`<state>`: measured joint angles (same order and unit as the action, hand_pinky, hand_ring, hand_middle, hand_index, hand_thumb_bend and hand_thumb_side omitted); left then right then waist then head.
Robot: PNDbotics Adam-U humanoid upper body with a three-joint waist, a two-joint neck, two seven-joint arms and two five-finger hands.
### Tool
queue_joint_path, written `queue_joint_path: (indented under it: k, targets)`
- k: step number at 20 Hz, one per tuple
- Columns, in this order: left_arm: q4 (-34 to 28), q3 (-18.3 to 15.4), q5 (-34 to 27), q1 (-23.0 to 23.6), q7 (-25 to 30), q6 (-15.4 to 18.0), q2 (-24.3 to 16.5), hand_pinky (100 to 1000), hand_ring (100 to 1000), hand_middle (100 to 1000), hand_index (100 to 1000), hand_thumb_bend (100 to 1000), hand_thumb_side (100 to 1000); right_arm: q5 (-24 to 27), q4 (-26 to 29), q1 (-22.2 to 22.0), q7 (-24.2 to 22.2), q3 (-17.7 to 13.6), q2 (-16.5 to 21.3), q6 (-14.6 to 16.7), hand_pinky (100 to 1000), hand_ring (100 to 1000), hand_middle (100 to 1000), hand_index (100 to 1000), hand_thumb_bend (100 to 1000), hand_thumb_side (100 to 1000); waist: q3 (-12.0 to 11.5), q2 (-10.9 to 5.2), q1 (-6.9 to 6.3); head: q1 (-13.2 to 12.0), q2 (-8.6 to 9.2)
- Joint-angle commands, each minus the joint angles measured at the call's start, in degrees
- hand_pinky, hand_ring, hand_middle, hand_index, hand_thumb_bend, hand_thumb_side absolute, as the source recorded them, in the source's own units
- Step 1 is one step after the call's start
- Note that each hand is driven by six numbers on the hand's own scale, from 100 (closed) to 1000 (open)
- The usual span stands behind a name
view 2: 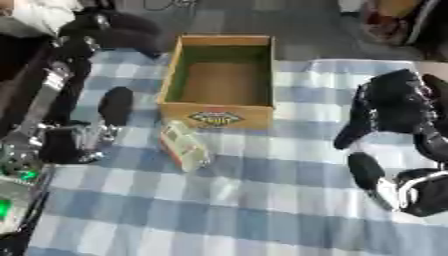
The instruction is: Pick up objects on the table and place them in the box.
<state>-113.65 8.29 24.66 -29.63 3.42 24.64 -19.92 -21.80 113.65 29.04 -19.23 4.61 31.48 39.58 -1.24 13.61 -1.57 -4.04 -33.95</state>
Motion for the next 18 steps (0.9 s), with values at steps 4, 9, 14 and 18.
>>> queue_joint_path:
  k: [4,9,14,18]
  targets:
    - [-0.9,-0.9,0.7,-0.6,-0.6,-1.1,-1.0,760,593,755,838,666,894,-0.1,0.9,0.7,3.6,-1.3,1.2,0.9,283,258,208,401,100,700,0.0,-0.90,0.16,-0.6,0.35]
    - [-0.9,-1.9,1.7,-0.1,-2.4,-2.5,-1.0,752,590,753,836,498,904,-0.2,0.9,0.0,5.3,-2.4,0.9,-2.5,337,313,296,499,100,797,0.3,-0.99,0.06,-0.4,0.60]
    - [-0.9,-4.5,1.2,0.7,-1.9,-5.6,-3.4,699,578,751,848,469,919,-1.9,0.9,-1.1,18.5,-7.7,0.5,-16.2,413,423,444,662,160,961,1.2,-1.00,-0.32,0.5,0.29]
    - [-0.3,-5.1,1.6,-0.2,1.5,-7.9,-9.1,712,584,755,843,458,939,-4.0,0.9,-1.8,26.6,-8.2,0.6,-23.1,477,483,528,722,207,993,1.5,-1.02,-1.05,0.5,-0.64]
